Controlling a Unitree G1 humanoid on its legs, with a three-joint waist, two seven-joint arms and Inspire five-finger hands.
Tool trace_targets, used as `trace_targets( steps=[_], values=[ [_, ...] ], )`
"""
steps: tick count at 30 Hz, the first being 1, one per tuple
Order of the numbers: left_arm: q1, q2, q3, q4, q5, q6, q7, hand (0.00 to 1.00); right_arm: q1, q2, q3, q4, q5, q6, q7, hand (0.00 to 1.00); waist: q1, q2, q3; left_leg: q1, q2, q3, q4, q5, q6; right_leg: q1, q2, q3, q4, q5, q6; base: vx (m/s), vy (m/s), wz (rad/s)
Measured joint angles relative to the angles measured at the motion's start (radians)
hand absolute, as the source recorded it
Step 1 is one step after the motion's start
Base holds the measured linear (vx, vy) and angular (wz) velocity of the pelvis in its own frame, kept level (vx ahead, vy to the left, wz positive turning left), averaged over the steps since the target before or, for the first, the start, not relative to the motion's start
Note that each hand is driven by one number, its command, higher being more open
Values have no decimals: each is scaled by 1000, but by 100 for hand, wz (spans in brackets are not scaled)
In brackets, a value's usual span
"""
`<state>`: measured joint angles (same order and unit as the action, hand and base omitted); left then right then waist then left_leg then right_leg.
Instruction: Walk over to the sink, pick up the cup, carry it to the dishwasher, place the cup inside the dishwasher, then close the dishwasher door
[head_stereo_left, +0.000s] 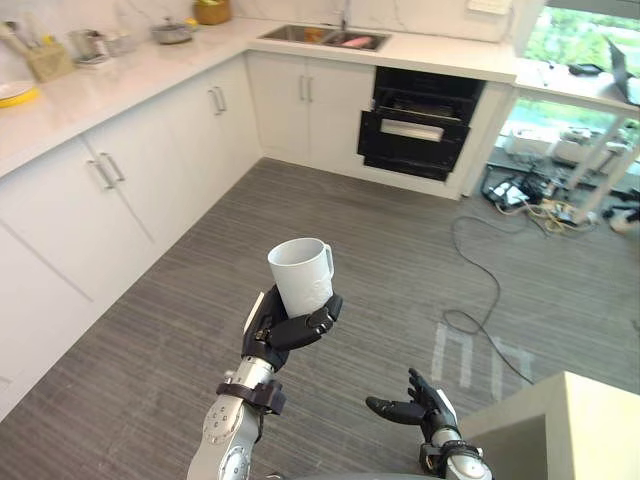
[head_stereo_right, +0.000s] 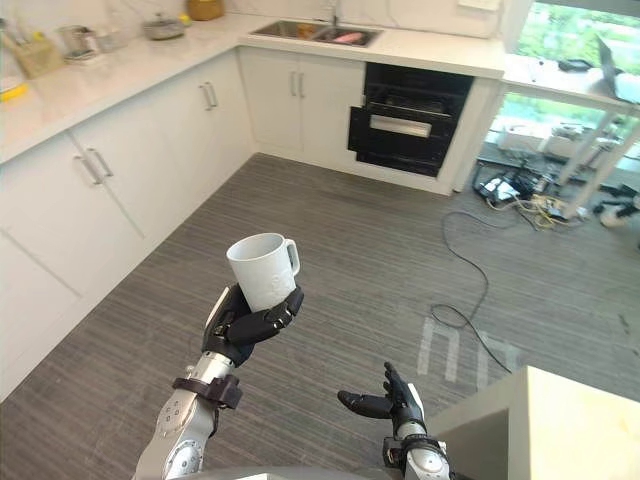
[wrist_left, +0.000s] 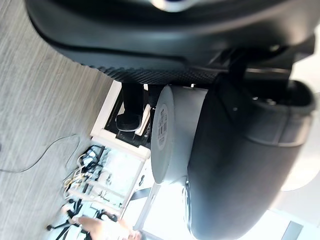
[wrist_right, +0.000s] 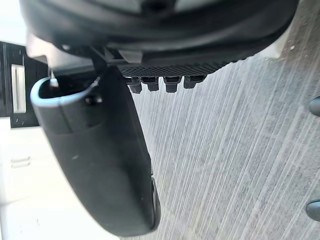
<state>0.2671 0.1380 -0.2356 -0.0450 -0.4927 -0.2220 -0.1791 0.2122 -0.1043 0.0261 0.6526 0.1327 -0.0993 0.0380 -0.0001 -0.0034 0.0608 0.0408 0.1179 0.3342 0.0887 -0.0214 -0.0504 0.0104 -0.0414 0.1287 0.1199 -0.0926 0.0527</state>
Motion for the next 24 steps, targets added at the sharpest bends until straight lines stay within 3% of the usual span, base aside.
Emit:
trace_targets(
  steps=[2, 5, 6, 9, 13, 14, 17, 18, 19, 20, 21, 22, 23, 24],
  values=[
    [9, -12, 24, -4, 0, -1, 0, 0, 0, -4, 4, -6, 0, 0, 10, 100, 9, 4, 5, 0, 8, -9, 44, -41, -3, -14, -7, 4, 12, -21, -3, 33, 28, -68],
    [16, -23, 51, -11, 1, -8, 16, 0, 27, -9, 11, -47, -5, -8, 25, 100, -3, -8, 25, -28, -3, -23, 174, -152, -3, -93, -43, -37, 207, -89, 21, 30, 61, -39],
    [18, -28, 59, -11, 1, -16, 36, 0, 27, -14, 13, -48, -18, -10, 34, 100, 9, -5, 35, -36, -20, -48, 226, -205, 14, -137, -51, -62, 316, -114, 12, 31, 55, -62],
    [6, -34, 77, -19, 2, -25, 71, 0, 42, -10, 21, -69, -24, -11, 40, 100, -7, -10, 54, -47, -31, -62, 323, -246, 30, -233, -96, -154, 533, -129, -14, 29, 80, -36],
    [7, -34, 103, -65, 1, -40, 73, 0, 57, -6, 21, -98, -40, -16, 62, 100, -12, -19, 64, -31, -44, -65, 323, -265, 55, -220, -123, -192, 538, -128, -13, 3, 49, -7],
    [5, -31, 113, -100, 0, -41, 75, 0, 59, 2, 21, -112, -40, -16, 75, 100, -11, -28, 86, -7, -45, -72, 325, -290, 82, -231, -137, -202, 601, -122, -18, -38, -8, 6],
    [-9, -11, 115, -145, 0, -65, 92, 0, 95, 5, 31, -152, -40, -16, 98, 100, -17, -37, 86, 2, -43, -115, 342, -316, 68, -275, -123, -207, 541, -156, -5, 4, -44, 36],
    [-10, -2, 121, -148, 0, -72, 92, 0, 97, 5, 32, -153, -40, -16, 105, 100, -23, -47, 79, 0, -52, -135, 348, -324, 57, -281, -121, -208, 492, -145, -8, 106, -136, 77],
    [-5, 3, 120, -145, 0, -71, 92, 0, 97, 1, 31, -151, -40, -13, 114, 100, -34, -57, 71, 1, -60, -165, 363, -338, 49, -282, -121, -208, 460, -93, -22, 146, -158, 74],
    [2, -4, 119, -140, 1, -67, 93, 0, 96, -6, 29, -148, -41, -10, 117, 100, -43, -49, 63, 5, -59, -186, 364, -343, 45, -273, -121, -222, 469, -100, -19, 253, -191, 57],
    [44, -31, 117, -140, 2, -59, 95, 0, 97, -24, 29, -147, -49, 3, 122, 100, -38, -26, 31, 41, -30, -185, 326, -356, 33, -247, -100, -251, 455, -134, -26, 361, -175, 31],
    [97, -55, 120, -147, 1, -59, 100, 0, 108, -29, 29, -161, -54, 0, 131, 100, -35, 8, 13, 54, 3, -197, 376, -351, 41, -199, -80, -293, 420, -150, -31, 403, -125, 17],
    [104, -61, 120, -148, 1, -62, 100, 0, 107, -27, 28, -168, -54, -4, 133, 100, -39, 23, 8, 12, 22, -205, 512, -348, 58, -190, -70, -303, 427, -167, -34, 411, -127, 26],
    [111, -83, 108, -139, 1, -61, 101, 0, 103, -37, 23, -169, -55, -4, 132, 100, -35, 42, 1, -103, 79, -213, 744, -276, 89, -167, -49, -327, 434, -195, -51, 413, -135, 10]
  ],
)
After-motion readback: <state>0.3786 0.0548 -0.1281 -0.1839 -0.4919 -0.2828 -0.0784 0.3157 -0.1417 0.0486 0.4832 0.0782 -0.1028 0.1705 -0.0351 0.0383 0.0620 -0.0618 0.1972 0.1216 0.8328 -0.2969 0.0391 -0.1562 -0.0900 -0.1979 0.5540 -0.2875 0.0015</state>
